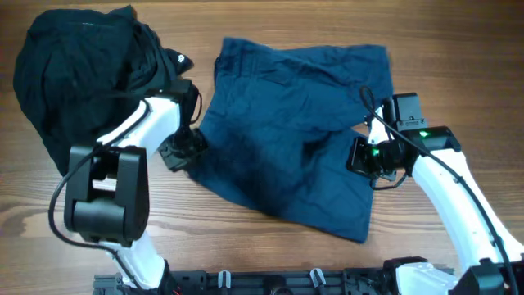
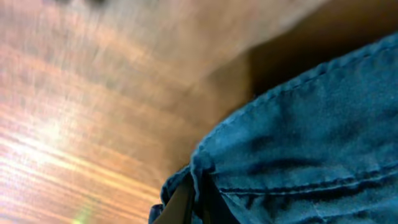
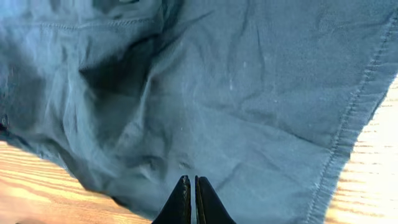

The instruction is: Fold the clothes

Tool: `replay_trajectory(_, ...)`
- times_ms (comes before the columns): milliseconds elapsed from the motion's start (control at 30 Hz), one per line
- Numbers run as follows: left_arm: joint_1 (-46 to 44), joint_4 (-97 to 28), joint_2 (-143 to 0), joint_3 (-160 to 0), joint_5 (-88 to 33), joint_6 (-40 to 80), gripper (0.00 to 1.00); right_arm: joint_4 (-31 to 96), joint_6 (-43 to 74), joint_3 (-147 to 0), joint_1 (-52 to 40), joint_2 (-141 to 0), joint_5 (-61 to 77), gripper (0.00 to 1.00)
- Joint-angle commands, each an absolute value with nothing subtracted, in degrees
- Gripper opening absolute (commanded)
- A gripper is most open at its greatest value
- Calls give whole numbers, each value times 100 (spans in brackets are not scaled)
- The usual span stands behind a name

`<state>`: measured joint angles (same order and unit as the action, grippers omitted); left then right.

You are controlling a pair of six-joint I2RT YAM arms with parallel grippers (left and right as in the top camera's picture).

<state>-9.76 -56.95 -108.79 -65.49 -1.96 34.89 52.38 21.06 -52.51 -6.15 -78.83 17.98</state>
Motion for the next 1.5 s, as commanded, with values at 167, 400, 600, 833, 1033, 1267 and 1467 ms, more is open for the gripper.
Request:
replay_trajectory(167, -989, -5586, -10158, -5557, -141, 3651, 4, 5522, 1992, -5341, -591, -8025, 1896, 4)
replay_trajectory(400, -989, -4847, -10116, -5457, -141, 3645, 4, 6477, 1997, -5341, -591, -7909, 1925, 19)
replay_trajectory(600, -991, -4436, -10116, -5457, -130, 3470, 4, 7376, 2567, -5212, -591, -7363, 1542, 39)
replay_trajectory(833, -991, -4235, -10116, -5457, -121, 3319, 4, 7255, 3542, -4128, -593, -6580, 1566, 56)
replay_trajectory(1033, -991, -4062, -10116, -5457, -150, 3173, 4, 6543, 4143, -3258, -598, -6504, 1468, 56)
replay_trajectory(1267, -991, -3977, -10116, -5457, -165, 3173, 4, 6187, 4956, -3168, -598, -6504, 626, 56)
replay_trajectory(1467, -991, -3964, -10116, -5457, -167, 3170, 4, 5887, 4956, -2877, -598, -6549, 576, 54)
